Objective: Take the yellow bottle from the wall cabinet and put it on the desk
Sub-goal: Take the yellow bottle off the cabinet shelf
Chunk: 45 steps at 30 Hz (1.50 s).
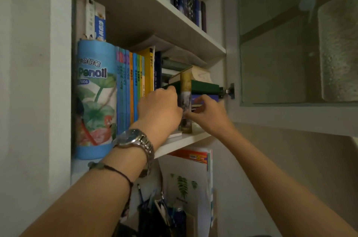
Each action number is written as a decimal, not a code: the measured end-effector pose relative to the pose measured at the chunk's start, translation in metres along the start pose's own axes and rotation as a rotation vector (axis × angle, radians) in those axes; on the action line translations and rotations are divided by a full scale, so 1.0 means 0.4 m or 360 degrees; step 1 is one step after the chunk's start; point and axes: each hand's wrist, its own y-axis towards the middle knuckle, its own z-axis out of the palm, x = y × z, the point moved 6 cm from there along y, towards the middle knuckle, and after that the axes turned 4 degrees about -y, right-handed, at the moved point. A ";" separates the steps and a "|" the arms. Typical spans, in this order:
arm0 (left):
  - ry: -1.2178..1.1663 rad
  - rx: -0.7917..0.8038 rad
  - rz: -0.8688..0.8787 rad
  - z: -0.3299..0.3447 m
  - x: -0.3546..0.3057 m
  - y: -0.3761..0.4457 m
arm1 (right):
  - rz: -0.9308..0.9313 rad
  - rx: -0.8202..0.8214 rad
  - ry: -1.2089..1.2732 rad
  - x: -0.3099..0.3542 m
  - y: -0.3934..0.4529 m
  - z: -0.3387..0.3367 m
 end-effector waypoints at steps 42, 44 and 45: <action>0.0285 0.0006 0.0791 -0.059 -0.217 -0.346 | 0.0367 -0.0109 -0.0226 0.001 -0.489 -0.412; 0.0274 0.0067 0.0768 -0.023 -0.255 -0.372 | 0.0352 -0.0096 -0.0207 -0.037 -0.520 -0.435; 0.0257 0.0112 0.0746 -0.004 -0.273 -0.387 | 0.0341 -0.0077 -0.0189 -0.057 -0.537 -0.445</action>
